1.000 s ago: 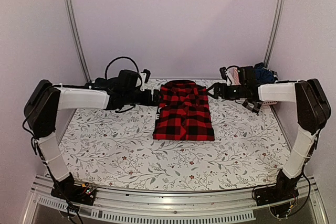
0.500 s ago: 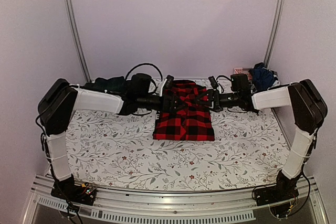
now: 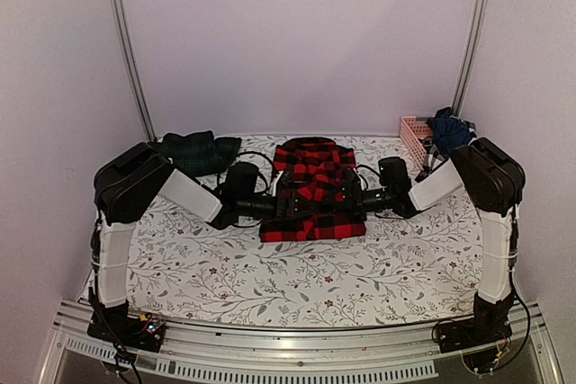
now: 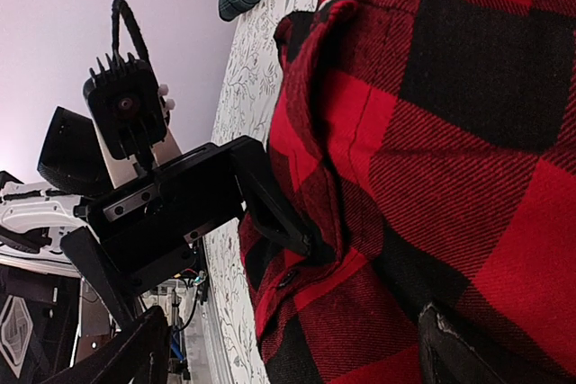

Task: Fold and stack the mixed laundry pile
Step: Smooth out the 2/3-rectangle-folded T-shirt at the center of the board.

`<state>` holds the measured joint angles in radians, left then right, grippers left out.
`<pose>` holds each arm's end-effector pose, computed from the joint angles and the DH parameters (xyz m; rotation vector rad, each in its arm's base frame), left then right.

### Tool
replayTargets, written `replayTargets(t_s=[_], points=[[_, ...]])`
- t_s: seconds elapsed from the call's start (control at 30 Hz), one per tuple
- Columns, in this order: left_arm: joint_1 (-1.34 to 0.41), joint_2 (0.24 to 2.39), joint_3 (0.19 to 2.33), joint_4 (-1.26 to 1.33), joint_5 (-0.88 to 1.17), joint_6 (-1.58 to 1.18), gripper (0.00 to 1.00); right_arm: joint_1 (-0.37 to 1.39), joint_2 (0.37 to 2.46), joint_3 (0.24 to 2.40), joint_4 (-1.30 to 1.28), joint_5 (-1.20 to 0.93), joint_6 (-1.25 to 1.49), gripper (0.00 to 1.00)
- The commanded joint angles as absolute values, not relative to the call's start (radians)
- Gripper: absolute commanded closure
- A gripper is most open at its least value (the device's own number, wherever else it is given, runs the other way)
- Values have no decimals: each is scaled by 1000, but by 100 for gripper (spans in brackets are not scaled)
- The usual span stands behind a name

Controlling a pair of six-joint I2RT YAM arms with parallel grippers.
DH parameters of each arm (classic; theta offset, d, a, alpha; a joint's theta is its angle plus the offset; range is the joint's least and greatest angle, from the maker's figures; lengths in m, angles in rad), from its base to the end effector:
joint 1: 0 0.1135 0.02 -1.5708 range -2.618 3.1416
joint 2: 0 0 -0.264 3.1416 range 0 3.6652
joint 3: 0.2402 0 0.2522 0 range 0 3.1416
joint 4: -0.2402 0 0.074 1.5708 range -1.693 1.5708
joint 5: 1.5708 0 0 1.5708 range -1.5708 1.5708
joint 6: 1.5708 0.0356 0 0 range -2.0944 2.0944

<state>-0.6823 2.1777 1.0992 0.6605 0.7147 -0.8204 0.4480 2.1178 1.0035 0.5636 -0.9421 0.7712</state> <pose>0.3201 -0.2902 0.1019 0.3858 2.2602 -1.5967 0.3481 0.1992 0.0959 -0.2718 2.3338 1.6673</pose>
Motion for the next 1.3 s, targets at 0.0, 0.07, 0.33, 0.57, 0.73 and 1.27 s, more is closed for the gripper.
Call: replayTargets(t_s=[0.0,0.07,0.33,0.57,0.73,1.27], points=[[-666,2190,1016,598,641,-863,0,448,2161,953,475,-871,729,6],[-667,2124,1016,580,637,-820,0,448,2112,955,452,-864,699,6],[-649,1991,1180,393,590,-654,0,449,1892,1003,397,-866,640,5],[-622,2187,1350,376,606,-650,0,420,2051,1154,378,-889,611,5],[-605,2312,1404,374,610,-666,0,408,2224,1276,386,-912,617,6],[-609,1882,1099,322,295,-402,0,401,2054,1134,339,-873,493,9]])
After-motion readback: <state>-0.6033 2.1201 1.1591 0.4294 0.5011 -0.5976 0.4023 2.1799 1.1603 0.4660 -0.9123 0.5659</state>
